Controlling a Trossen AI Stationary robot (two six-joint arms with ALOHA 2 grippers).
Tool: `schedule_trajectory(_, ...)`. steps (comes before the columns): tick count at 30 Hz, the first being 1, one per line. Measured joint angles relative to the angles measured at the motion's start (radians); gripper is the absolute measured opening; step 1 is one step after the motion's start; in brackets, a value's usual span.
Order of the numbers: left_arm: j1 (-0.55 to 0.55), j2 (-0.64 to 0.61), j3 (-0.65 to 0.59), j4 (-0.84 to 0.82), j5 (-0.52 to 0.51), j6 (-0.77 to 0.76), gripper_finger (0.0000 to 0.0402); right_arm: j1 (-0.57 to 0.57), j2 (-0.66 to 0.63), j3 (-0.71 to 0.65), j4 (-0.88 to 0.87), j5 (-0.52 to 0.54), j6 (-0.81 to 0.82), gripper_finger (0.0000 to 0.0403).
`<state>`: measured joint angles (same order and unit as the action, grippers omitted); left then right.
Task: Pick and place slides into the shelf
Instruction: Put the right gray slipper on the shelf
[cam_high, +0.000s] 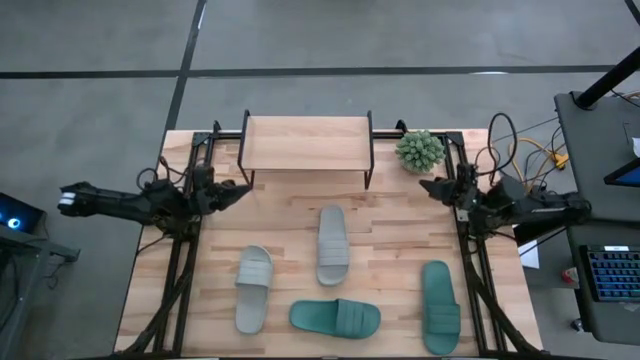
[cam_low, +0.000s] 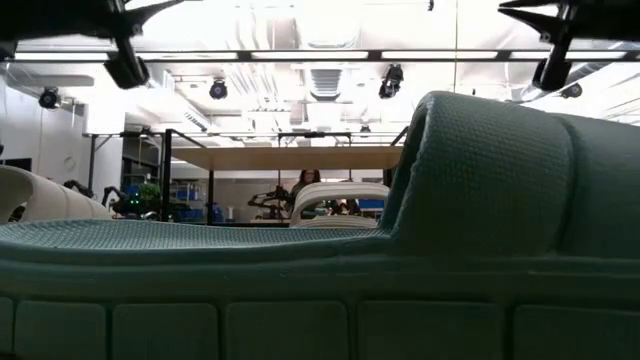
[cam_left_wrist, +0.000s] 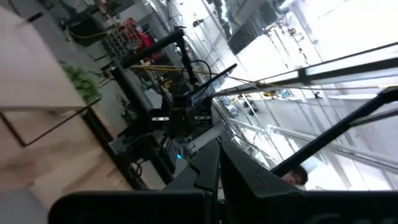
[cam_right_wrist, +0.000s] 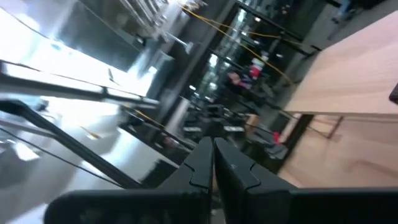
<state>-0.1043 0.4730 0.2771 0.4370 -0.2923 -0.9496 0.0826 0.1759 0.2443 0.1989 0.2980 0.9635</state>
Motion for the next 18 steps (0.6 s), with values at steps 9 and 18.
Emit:
schedule_trajectory(9,0.000,0.153,0.142,0.000,0.100,0.089,0.0000,0.000,0.218,0.207,-0.048,-0.062,-0.090,0.0009)
schedule_trajectory(18,0.000,0.313,0.332,-0.042,0.235,0.158,0.0000,0.000,0.423,0.389,-0.154,-0.190,-0.101,0.0009)
